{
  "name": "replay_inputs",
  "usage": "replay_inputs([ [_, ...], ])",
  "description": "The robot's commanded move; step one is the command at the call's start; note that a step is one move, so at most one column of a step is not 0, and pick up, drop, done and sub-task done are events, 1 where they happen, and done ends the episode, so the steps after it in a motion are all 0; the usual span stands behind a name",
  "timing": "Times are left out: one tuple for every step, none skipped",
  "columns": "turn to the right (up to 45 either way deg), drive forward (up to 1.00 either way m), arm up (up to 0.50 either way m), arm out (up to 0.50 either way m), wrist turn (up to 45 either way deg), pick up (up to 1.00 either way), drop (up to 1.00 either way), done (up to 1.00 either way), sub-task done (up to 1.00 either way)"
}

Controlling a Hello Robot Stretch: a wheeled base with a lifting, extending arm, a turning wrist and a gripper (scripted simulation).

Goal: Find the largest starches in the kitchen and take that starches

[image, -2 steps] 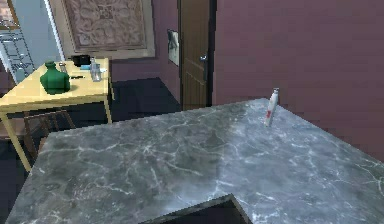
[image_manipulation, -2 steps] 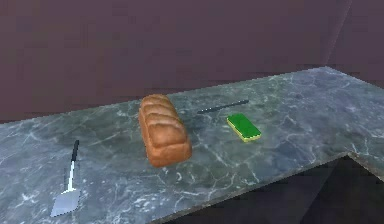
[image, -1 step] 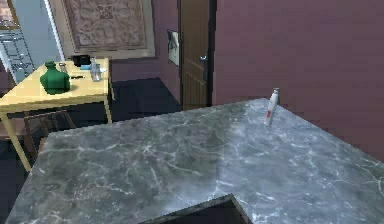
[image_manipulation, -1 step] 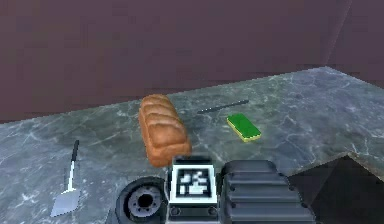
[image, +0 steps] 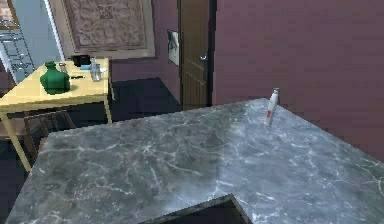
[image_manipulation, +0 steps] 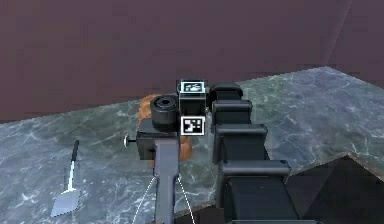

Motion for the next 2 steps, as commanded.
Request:
replay_inputs([
  [0.0,0.0,0.0,0.0,45.0,0.0,0.0,0.0,0.0],
  [0.0,0.0,0.0,0.0,45.0,0.0,0.0,0.0,0.0],
])
